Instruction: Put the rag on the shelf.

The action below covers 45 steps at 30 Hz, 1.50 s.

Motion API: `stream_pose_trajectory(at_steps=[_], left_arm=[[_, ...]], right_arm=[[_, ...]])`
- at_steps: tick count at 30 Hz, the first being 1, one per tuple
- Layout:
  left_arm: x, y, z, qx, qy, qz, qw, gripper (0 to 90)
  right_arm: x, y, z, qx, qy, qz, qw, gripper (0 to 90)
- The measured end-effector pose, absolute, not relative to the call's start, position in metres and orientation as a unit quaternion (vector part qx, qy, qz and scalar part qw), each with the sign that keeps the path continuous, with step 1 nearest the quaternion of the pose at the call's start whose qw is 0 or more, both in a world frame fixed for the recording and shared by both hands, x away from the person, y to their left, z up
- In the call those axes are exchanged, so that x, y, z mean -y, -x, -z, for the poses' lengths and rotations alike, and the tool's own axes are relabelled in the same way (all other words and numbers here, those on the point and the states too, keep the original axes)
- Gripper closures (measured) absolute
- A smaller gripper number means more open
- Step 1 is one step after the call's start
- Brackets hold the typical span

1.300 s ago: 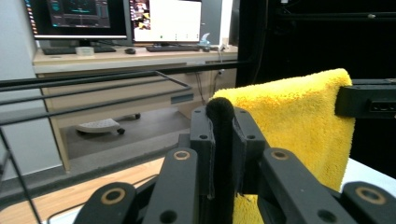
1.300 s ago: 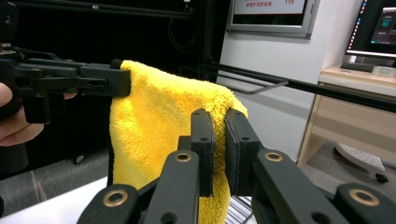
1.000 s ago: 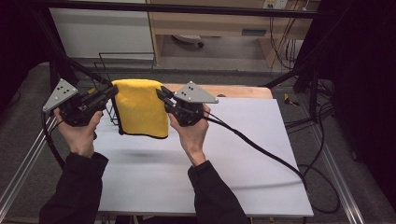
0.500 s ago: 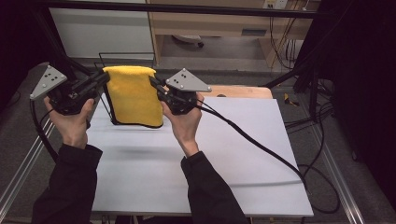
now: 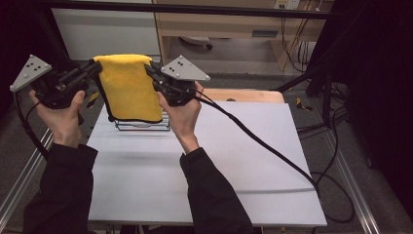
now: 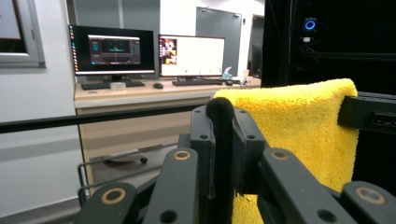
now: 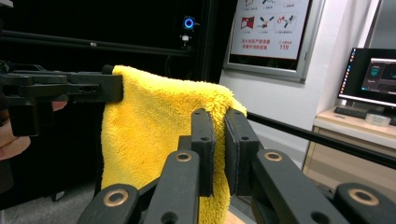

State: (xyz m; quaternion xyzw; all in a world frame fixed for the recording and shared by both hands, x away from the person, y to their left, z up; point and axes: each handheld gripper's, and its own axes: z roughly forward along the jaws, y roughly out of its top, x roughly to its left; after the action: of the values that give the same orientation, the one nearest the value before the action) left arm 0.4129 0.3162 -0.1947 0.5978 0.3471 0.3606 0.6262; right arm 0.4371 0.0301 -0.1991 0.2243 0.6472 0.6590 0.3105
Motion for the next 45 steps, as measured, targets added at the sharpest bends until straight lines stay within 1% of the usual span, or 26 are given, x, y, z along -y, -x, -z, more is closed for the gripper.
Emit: stream_pose_trajectory(at_steps=[13,26,34,40,45], left_arm=[[-0.332,-0.420,0.175,-0.357,-0.579,-0.369,0.634,80.7],[-0.341,-0.432,0.158,-0.352,-0.559,-0.378,0.648,80.8],[-0.337,-0.445,0.143,-0.354,-0.562,-0.391,0.637,80.8],[-0.337,-0.453,0.135,-0.352,-0.562,-0.391,0.638,80.8],[-0.336,-0.460,0.129,-0.352,-0.561,-0.396,0.636,80.8]], right_arm=[[-0.051,-0.447,0.177,-0.643,-0.214,-0.661,0.322,83.7],[-0.062,-0.458,0.151,-0.636,-0.206,-0.663,0.336,83.7],[-0.063,-0.469,0.140,-0.630,-0.209,-0.667,0.340,83.7],[-0.063,-0.476,0.132,-0.627,-0.209,-0.668,0.341,83.7],[-0.064,-0.482,0.126,-0.624,-0.210,-0.666,0.351,83.7]])
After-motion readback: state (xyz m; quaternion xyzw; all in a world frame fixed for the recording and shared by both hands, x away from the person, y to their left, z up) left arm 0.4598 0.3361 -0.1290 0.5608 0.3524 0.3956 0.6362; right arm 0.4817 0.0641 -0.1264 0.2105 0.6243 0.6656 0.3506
